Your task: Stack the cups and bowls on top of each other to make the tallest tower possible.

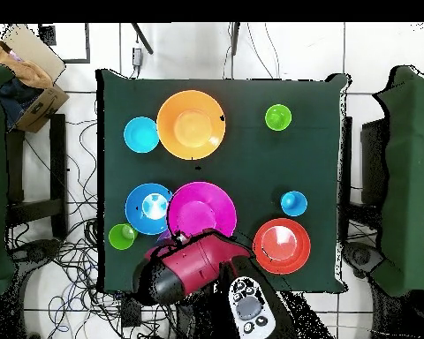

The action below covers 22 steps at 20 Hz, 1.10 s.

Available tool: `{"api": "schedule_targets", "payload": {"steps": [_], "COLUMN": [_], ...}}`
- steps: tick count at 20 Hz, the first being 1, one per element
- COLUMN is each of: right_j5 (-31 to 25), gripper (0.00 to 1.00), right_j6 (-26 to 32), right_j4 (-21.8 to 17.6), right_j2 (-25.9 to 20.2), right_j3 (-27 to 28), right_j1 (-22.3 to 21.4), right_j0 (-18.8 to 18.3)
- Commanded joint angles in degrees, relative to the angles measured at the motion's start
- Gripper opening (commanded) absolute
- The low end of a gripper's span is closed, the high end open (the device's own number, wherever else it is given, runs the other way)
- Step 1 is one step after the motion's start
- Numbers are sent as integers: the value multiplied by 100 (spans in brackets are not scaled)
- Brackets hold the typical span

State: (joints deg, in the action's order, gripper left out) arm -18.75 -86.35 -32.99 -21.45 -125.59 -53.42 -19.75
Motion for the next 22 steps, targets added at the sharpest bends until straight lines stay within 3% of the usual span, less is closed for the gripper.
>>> {"api": "schedule_targets", "payload": {"steps": [1,7,17,22], "right_j5": [517,716,746,668], "gripper": [0,0,0,0], "right_j6": [-557,-502,-514,-401], "right_j4": [-668,-905,-975,-953], "right_j2": [343,505,617,536], "right_j3": [226,413,530,497], "right_j1": [577,728,744,672], "right_j0": [116,192,331,214]}}
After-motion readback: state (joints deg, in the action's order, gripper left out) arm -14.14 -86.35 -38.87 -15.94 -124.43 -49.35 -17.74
